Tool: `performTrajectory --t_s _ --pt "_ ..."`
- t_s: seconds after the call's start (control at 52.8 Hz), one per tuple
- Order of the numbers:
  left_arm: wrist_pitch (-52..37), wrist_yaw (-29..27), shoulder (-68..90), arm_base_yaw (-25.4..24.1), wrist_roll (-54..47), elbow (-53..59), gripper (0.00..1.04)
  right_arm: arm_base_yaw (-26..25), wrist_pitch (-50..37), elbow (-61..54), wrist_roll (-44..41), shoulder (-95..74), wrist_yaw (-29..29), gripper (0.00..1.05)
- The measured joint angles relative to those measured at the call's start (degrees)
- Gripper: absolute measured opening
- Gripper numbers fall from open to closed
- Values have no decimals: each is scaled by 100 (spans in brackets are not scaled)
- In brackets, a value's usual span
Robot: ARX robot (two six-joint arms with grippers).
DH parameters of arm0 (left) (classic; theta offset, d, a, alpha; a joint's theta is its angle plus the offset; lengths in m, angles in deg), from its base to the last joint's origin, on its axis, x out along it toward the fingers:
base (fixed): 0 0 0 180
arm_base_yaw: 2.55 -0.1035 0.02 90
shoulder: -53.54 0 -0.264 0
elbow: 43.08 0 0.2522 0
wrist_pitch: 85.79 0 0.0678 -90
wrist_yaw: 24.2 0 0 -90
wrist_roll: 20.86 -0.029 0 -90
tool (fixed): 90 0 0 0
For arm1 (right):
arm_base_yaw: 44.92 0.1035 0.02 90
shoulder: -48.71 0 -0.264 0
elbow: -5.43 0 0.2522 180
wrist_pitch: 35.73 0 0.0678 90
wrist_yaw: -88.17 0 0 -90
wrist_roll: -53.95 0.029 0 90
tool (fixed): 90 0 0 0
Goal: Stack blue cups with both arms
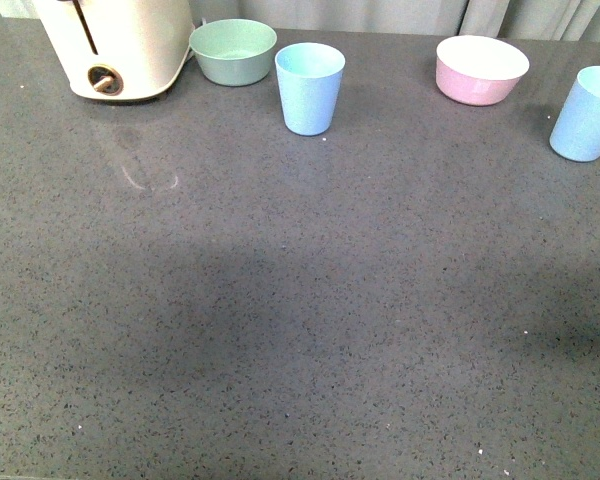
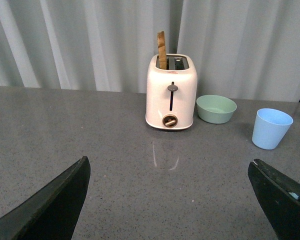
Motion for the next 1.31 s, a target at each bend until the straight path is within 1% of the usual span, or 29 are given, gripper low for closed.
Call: performTrajectory --t_s 0.531,0.55,0.569,0.588,0.607,0.645,0.664,0.701,0.739,0.796,0.891,0.967,1.005,1.194,1.251,1.308 --pt "0 -2 0 0 0 0 96 0 0 0 0 0 0 96" --pt "299 -402 199 92 107 -103 96 0 0 0 2 0 -2 96" --pt "785 -903 415 234 201 -308 96 0 0 0 2 0 2 96" --pt "1545 -1613 997 468 361 -684 96 0 0 0 2 -2 -4 96" --pt "1985 -1952 1449 570 424 -951 96 0 2 0 4 -2 -13 96" --pt "2706 -2887 2531 621 505 -1563 96 0 0 0 4 4 15 96" --pt "2776 -3084 2907 625 535 -1753 96 0 2 0 4 4 13 96" --pt "2719 -3222 3530 623 588 -2105 96 0 2 0 4 2 11 96" --pt "2437 -3189 4170 629 599 -2538 96 0 2 0 4 2 13 96" --pt "2004 -2973 4916 643 686 -3051 96 2 2 0 4 2 11 96" --pt "1657 -2785 5598 675 800 -3560 96 0 2 0 4 4 11 96" --pt "1366 -2465 6306 767 935 -4089 96 0 2 0 4 4 7 96" --pt "1276 -2406 6616 820 1014 -4330 96 0 2 0 4 2 9 96" --pt "1145 -1934 8183 1091 1497 -5608 96 2 2 0 4 4 11 96" --pt "1228 -1875 8553 1191 1609 -5939 96 0 2 0 4 4 9 96" --pt "1370 -1674 8977 1329 1832 -6356 96 0 2 0 4 2 11 96"
